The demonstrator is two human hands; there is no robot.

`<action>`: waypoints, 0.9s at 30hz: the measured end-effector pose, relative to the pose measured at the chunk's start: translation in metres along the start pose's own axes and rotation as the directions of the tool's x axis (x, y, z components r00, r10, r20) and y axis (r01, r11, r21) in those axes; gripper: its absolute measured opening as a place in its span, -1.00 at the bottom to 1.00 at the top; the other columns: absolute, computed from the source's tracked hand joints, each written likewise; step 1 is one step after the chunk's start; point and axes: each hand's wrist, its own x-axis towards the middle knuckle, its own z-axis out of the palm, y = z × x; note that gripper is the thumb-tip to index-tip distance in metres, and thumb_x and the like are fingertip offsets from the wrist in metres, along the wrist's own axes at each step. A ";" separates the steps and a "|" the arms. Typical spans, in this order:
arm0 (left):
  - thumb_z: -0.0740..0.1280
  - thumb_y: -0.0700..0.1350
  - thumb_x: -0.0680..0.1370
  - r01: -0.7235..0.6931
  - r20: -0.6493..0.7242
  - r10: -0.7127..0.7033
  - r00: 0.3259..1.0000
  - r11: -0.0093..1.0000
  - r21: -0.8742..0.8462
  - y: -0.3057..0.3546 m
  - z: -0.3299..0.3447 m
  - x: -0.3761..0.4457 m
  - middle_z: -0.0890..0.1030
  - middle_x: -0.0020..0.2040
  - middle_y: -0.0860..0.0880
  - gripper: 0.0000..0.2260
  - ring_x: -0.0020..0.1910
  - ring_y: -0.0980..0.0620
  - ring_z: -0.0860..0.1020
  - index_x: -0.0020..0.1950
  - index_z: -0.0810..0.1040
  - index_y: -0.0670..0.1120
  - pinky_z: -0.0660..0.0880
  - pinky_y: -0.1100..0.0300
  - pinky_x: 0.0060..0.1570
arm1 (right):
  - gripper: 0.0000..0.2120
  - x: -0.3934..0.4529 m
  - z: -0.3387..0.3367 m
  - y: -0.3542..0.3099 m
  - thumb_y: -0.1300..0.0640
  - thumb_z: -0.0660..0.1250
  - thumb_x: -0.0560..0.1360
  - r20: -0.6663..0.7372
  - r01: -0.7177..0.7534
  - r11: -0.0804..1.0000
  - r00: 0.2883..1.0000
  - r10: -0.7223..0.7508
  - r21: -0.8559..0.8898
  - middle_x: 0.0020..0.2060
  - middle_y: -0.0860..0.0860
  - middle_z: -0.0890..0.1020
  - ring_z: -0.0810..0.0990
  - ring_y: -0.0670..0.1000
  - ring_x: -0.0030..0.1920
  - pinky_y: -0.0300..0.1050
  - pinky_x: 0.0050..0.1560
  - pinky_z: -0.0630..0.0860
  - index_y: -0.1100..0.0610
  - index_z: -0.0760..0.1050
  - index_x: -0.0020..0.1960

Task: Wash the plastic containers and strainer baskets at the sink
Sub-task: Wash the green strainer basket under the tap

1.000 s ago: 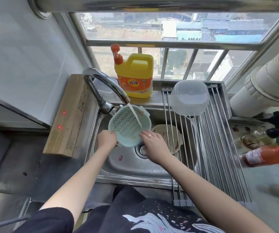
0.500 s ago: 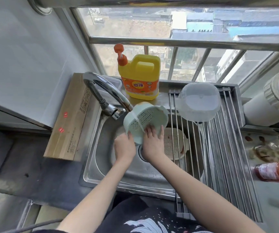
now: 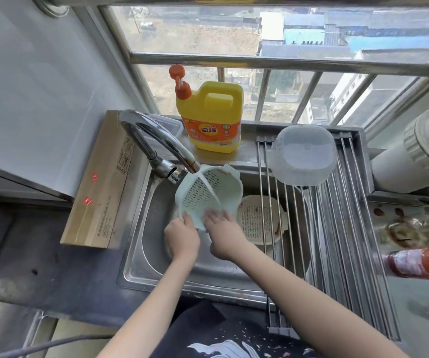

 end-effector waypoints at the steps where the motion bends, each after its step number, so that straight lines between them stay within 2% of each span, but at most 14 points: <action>1: 0.09 -0.08 0.63 -0.004 0.004 0.004 1.000 1.000 -0.010 -0.001 -0.001 0.001 0.64 -0.19 -0.29 -0.59 -0.16 -0.25 0.58 -0.11 0.59 -0.35 0.45 0.03 -0.16 | -0.36 -0.005 0.000 0.000 0.21 0.21 0.46 0.037 0.034 0.997 0.999 -0.037 0.069 0.50 0.12 0.21 0.09 0.03 0.52 0.10 0.47 -0.28 0.18 0.13 0.51; 2: 0.10 -0.09 0.63 -0.008 0.023 0.008 1.000 1.000 -0.003 -0.002 -0.002 0.001 0.64 -0.20 -0.30 -0.58 -0.16 -0.25 0.58 -0.14 0.59 -0.36 0.46 0.02 -0.16 | -0.37 -0.006 -0.001 0.003 0.22 0.20 0.46 0.033 0.046 0.996 0.998 -0.049 0.071 0.49 0.09 0.23 0.09 0.00 0.52 0.11 0.46 -0.30 0.14 0.15 0.51; 4: 0.09 -0.08 0.63 -0.013 0.030 0.013 0.999 1.000 0.015 -0.005 -0.004 0.000 0.63 -0.23 -0.31 -0.56 -0.19 -0.26 0.58 -0.18 0.58 -0.37 0.50 -0.02 -0.16 | -0.41 -0.005 -0.005 0.015 0.16 0.21 0.48 -0.023 0.010 0.996 1.000 -0.013 -0.090 0.50 0.03 0.23 0.03 0.00 0.53 0.25 0.41 -0.40 0.04 0.19 0.50; 7: 0.02 0.00 0.60 -0.053 0.012 0.053 0.999 0.999 0.009 -0.008 -0.002 -0.004 0.61 -0.30 -0.31 -0.47 -0.29 -0.26 0.59 -0.23 0.57 -0.36 0.54 -0.06 -0.21 | -0.34 -0.001 -0.016 0.023 -0.02 0.17 0.55 -0.029 -0.174 0.918 0.984 0.176 -0.357 0.55 0.04 0.00 -0.18 0.03 0.54 0.43 0.26 -0.49 -0.01 -0.04 0.56; 9: 0.03 -0.03 0.62 -0.083 -0.003 0.083 0.997 0.996 0.019 -0.002 -0.003 -0.008 0.61 -0.29 -0.33 -0.48 -0.27 -0.26 0.58 -0.24 0.57 -0.37 0.50 -0.03 -0.21 | -0.31 0.003 -0.018 0.017 -0.07 0.11 0.58 -0.019 -0.234 0.872 0.968 0.250 -0.430 0.55 0.08 -0.10 -0.25 0.08 0.53 0.45 0.22 -0.51 0.07 -0.17 0.56; 11: 0.07 -0.08 0.64 -0.094 -0.008 0.094 0.996 0.995 -0.014 0.005 -0.004 -0.010 0.60 -0.28 -0.34 -0.53 -0.25 -0.27 0.57 -0.25 0.55 -0.37 0.49 -0.04 -0.21 | -0.30 0.002 -0.013 0.006 -0.05 0.13 0.57 -0.039 -0.236 0.897 0.970 0.239 -0.374 0.54 0.16 -0.01 -0.17 0.16 0.53 0.43 0.28 -0.47 0.18 -0.11 0.55; 14: 0.12 -0.10 0.62 -0.049 -0.022 0.048 0.999 0.997 -0.055 0.012 -0.007 -0.009 0.61 -0.19 -0.35 -0.59 -0.17 -0.28 0.57 -0.17 0.56 -0.39 0.50 -0.08 -0.14 | -0.29 -0.002 -0.001 -0.002 0.10 0.26 0.46 0.003 -0.044 0.993 0.999 0.045 -0.106 0.50 0.16 0.19 0.04 0.11 0.53 0.25 0.45 -0.32 0.21 0.06 0.53; 16: 0.13 -0.11 0.62 -0.038 -0.014 0.037 0.999 0.998 -0.058 0.011 -0.010 -0.006 0.62 -0.15 -0.36 -0.60 -0.12 -0.29 0.57 -0.14 0.57 -0.40 0.50 -0.06 -0.11 | -0.29 -0.007 -0.004 0.006 0.19 0.25 0.42 0.023 0.061 0.996 0.998 -0.063 0.068 0.49 0.08 0.25 0.07 0.03 0.52 0.15 0.46 -0.31 0.13 0.10 0.52; 18: 0.12 -0.12 0.63 -0.033 0.013 0.034 0.999 0.998 -0.059 0.012 -0.012 -0.004 0.62 -0.12 -0.36 -0.61 -0.09 -0.28 0.57 -0.11 0.57 -0.40 0.45 -0.03 -0.09 | -0.29 -0.009 -0.012 0.019 0.25 0.22 0.37 -0.029 0.115 0.979 0.993 -0.112 0.166 0.44 0.00 0.35 0.16 -0.02 0.50 0.09 0.48 -0.30 0.01 0.17 0.50; 19: 0.12 -0.12 0.63 -0.030 0.030 0.032 0.999 0.998 -0.059 0.014 -0.012 -0.005 0.62 -0.10 -0.37 -0.61 -0.06 -0.27 0.57 -0.09 0.57 -0.41 0.44 -0.01 -0.08 | -0.30 -0.009 -0.016 0.025 0.25 0.20 0.36 -0.064 0.118 0.981 0.992 -0.109 0.154 0.41 -0.02 0.39 0.20 -0.03 0.48 0.06 0.48 -0.31 -0.03 0.20 0.48; 21: 0.12 -0.12 0.63 -0.016 0.054 0.019 0.998 0.998 -0.064 0.016 -0.010 -0.004 0.61 -0.06 -0.38 -0.61 -0.04 -0.27 0.56 -0.05 0.57 -0.42 0.42 0.02 -0.09 | -0.38 -0.009 -0.023 0.034 0.20 0.21 0.43 -0.138 0.062 0.997 0.988 -0.067 -0.041 0.42 0.00 0.37 0.15 0.02 0.50 0.09 0.45 -0.36 -0.01 0.21 0.47; 23: 0.12 -0.09 0.63 0.007 0.071 -0.001 0.997 0.997 -0.079 0.016 -0.007 -0.003 0.60 -0.03 -0.37 -0.60 -0.03 -0.27 0.56 -0.03 0.56 -0.41 0.42 0.02 -0.09 | -0.43 -0.005 -0.029 0.037 0.08 0.22 0.52 -0.168 -0.067 0.967 0.986 0.026 -0.246 0.50 0.05 0.21 -0.04 0.09 0.54 0.20 0.39 -0.45 0.01 0.17 0.50; 25: 0.12 -0.08 0.63 0.030 0.095 -0.019 0.995 0.993 -0.110 0.015 -0.006 -0.001 0.59 -0.02 -0.37 -0.60 -0.01 -0.28 0.55 -0.01 0.55 -0.40 0.44 0.00 -0.06 | -0.40 -0.001 -0.032 0.030 -0.01 0.21 0.54 -0.177 -0.196 0.931 0.973 0.147 -0.307 0.53 0.14 0.06 -0.16 0.16 0.53 0.29 0.33 -0.52 0.04 0.12 0.52; 27: 0.13 -0.07 0.63 0.040 0.121 -0.024 0.992 0.990 -0.138 0.019 -0.004 0.002 0.60 -0.02 -0.38 -0.60 0.00 -0.29 0.56 -0.01 0.56 -0.41 0.47 -0.04 -0.02 | -0.33 0.003 -0.026 0.016 -0.02 0.14 0.57 -0.162 -0.273 0.900 0.960 0.230 -0.340 0.53 0.25 -0.05 -0.21 0.25 0.51 0.26 0.31 -0.54 0.20 -0.06 0.55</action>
